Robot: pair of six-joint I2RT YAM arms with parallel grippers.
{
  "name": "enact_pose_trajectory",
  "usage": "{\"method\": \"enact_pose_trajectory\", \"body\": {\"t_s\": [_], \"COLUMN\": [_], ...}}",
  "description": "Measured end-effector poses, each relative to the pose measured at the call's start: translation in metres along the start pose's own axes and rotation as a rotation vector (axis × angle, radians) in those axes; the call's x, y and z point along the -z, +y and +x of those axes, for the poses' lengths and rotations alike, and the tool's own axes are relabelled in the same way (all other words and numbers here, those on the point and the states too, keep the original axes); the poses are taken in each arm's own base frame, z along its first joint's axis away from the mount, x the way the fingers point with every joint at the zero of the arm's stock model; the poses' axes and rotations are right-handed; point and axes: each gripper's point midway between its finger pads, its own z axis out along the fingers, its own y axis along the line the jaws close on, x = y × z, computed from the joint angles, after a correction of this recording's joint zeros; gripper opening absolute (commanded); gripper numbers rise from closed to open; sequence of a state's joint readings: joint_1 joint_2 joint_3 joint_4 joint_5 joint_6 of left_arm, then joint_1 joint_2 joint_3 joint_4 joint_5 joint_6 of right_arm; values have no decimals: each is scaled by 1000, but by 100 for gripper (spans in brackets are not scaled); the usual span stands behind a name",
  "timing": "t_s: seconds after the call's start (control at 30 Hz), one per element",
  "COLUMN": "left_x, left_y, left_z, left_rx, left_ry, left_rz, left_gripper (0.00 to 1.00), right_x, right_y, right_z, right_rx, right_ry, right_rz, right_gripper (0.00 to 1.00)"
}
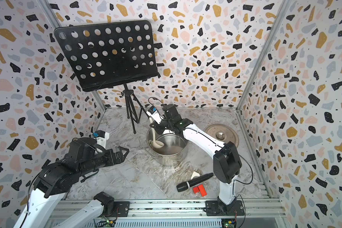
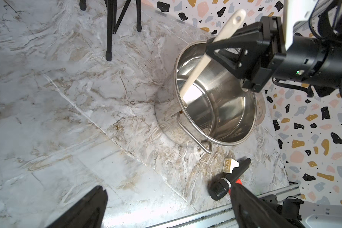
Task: Stir the soup with a spoon
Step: Stir the soup in the pan with a stick.
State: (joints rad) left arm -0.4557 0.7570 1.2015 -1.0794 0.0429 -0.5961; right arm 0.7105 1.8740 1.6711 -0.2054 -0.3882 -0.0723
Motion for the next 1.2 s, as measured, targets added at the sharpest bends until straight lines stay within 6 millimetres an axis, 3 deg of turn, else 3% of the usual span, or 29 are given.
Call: {"method": "enact_pose_trajectory", "body": {"t_s": [0.13,0.37,0.57,0.7,0.9,1.07,1.2], "left_x": [0,0,-2,-4,-6,-7,-7], "left_y": [-1,-1,0,0,0,1,2], "left_z": [0,1,3,5,8,8,5], "left_rx": [2,5,11,11,11,10,10], "left_ry": [1,2,11,20,31,31,18], "left_rz": [4,4,3,5,8,6,-3], "left_gripper": [100,100,100,99,100,100,99], "right_x": [0,31,74,107,135,143,136], "right_y": [-45,-115,-139,-130,-89,-49,-5], "right_z": [12,27,52,56,58,69,61], "right_rx": [-67,-184,-281,-292,-261,-264,-204], "right_ry": [19,20,27,12,-9,-1,-2], "right_rz": [89,207,272,284,212,110,8], "right_gripper": [0,0,0,0,0,0,0]}}
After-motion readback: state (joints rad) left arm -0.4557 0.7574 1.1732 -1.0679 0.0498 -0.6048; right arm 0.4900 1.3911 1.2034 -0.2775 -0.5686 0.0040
